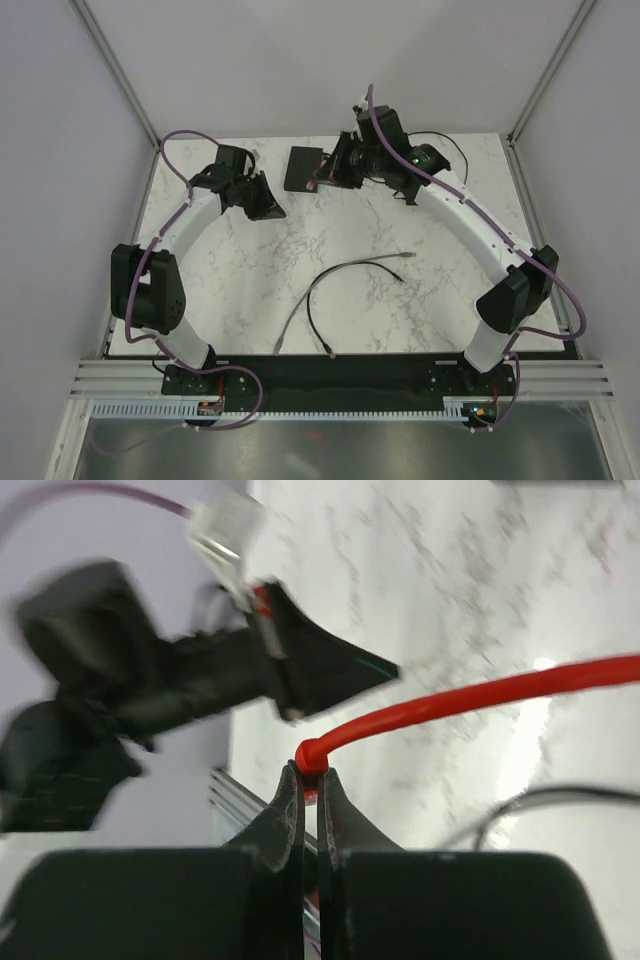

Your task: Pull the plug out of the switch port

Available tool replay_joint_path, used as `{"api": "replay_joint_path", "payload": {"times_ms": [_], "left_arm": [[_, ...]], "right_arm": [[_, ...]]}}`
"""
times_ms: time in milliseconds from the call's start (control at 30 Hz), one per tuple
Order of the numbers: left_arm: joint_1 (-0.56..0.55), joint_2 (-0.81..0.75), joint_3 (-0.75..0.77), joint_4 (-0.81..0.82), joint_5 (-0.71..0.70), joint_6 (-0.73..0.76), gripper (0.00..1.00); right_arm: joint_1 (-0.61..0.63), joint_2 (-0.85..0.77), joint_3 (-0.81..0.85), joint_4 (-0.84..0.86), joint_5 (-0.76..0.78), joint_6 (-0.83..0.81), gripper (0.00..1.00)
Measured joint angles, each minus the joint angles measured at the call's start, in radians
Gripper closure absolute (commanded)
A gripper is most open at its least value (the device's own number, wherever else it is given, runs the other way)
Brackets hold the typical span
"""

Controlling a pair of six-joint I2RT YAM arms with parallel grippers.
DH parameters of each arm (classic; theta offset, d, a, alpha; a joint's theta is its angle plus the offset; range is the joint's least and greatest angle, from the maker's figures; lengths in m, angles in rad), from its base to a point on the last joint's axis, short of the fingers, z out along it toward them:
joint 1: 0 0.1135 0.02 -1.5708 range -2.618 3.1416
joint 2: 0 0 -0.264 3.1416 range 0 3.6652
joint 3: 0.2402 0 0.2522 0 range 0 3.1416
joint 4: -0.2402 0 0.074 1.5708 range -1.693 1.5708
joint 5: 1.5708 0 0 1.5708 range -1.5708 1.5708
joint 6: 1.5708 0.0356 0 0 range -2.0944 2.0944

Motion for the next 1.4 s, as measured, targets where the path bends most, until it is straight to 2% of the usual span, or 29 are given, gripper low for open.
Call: {"api": "replay_joint_path", "payload": {"times_ms": [267, 433, 500, 600, 633, 667, 767, 833, 867, 1000, 1100, 1133, 1167, 1400], "left_arm": [[0.0, 0.0, -0.009, -0.001, 0.0, 0.0, 0.98], [0.0, 0.0, -0.009, -0.001, 0.0, 0.0, 0.98], [0.0, 0.0, -0.009, -0.001, 0.0, 0.0, 0.98], [0.002, 0.0, -0.009, -0.001, 0.0, 0.0, 0.98], [0.003, 0.0, -0.009, -0.001, 0.0, 0.0, 0.98], [0.006, 0.0, -0.009, -0.001, 0.001, 0.0, 0.98], [0.014, 0.0, -0.009, -0.001, 0.001, 0.0, 0.98], [0.02, 0.0, -0.009, -0.001, 0.001, 0.0, 0.98], [0.022, 0.0, -0.009, -0.001, 0.001, 0.0, 0.98], [0.03, 0.0, -0.009, -0.001, 0.001, 0.0, 0.98], [0.032, 0.0, -0.009, -0.001, 0.001, 0.0, 0.98], [0.033, 0.0, -0.009, -0.001, 0.001, 0.0, 0.98], [0.033, 0.0, -0.009, -0.001, 0.001, 0.0, 0.98], [0.033, 0.0, -0.009, -0.001, 0.001, 0.0, 0.98]], "right_arm": [[-0.008, 0.052, -0.31, -0.15, -0.078, -0.122, 0.93], [-0.018, 0.105, -0.389, -0.156, -0.195, -0.174, 0.95], [-0.017, 0.119, -0.39, -0.151, -0.238, -0.193, 0.91], [-0.012, 0.13, -0.38, -0.144, -0.306, -0.224, 0.7], [-0.009, 0.137, -0.375, -0.143, -0.324, -0.236, 0.69], [-0.008, 0.148, -0.372, -0.143, -0.34, -0.249, 0.59], [-0.004, 0.183, -0.372, -0.144, -0.361, -0.268, 0.43], [-0.006, 0.2, -0.372, -0.149, -0.361, -0.277, 0.4], [-0.011, 0.203, -0.372, -0.153, -0.359, -0.278, 0.33], [-0.056, 0.198, -0.372, -0.157, -0.325, -0.28, 0.35], [-0.119, 0.18, -0.37, -0.161, -0.222, -0.271, 0.53], [-0.147, 0.17, -0.365, -0.163, -0.173, -0.265, 0.69], [-0.176, 0.161, -0.354, -0.164, -0.125, -0.261, 0.73], [-0.346, 0.195, -0.202, -0.121, 0.113, -0.205, 0.69]]}}
